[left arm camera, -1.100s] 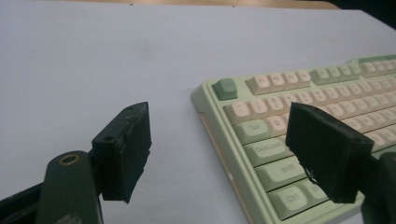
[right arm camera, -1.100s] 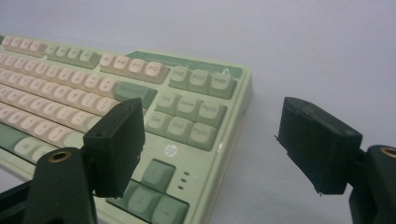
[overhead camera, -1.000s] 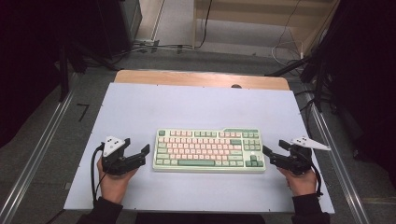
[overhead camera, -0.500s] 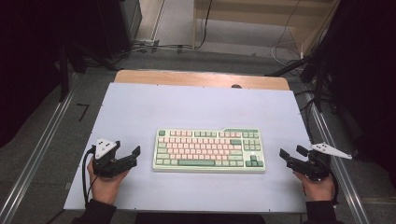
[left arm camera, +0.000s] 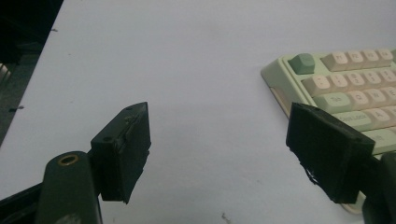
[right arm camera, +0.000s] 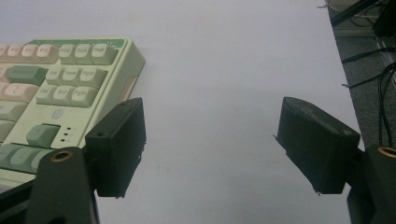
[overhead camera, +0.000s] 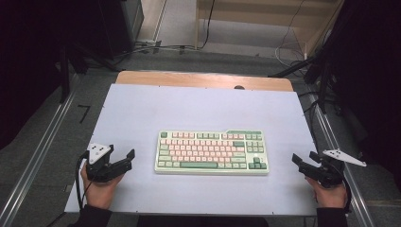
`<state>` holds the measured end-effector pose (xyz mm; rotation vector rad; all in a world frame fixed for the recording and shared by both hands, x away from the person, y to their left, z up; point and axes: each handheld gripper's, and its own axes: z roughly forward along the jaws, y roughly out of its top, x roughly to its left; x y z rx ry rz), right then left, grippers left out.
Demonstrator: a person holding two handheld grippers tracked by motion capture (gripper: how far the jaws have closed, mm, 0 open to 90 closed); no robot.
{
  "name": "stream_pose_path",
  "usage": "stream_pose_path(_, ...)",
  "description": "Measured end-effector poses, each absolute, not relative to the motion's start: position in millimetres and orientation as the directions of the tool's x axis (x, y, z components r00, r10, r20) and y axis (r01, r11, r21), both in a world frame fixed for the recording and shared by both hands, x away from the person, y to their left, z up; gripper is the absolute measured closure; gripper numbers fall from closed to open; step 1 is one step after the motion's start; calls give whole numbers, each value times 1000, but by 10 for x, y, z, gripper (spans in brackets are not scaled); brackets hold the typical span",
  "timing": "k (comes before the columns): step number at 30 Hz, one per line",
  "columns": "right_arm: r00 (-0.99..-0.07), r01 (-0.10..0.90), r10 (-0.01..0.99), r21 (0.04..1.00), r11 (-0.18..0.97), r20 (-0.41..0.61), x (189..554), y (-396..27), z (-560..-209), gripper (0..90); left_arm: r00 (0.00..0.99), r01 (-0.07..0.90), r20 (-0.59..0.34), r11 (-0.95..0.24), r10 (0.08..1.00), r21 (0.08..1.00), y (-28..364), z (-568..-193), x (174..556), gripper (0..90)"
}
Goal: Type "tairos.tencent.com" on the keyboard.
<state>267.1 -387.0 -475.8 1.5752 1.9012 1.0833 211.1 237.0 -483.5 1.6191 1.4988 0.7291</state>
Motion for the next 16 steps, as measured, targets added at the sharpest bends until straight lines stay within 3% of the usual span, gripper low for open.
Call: stream_pose_path(16,-220,629,967,777,37,132,2648,-3921,-4814,220,104,577,-106,27,989,816,2508,-4920,2128,222)
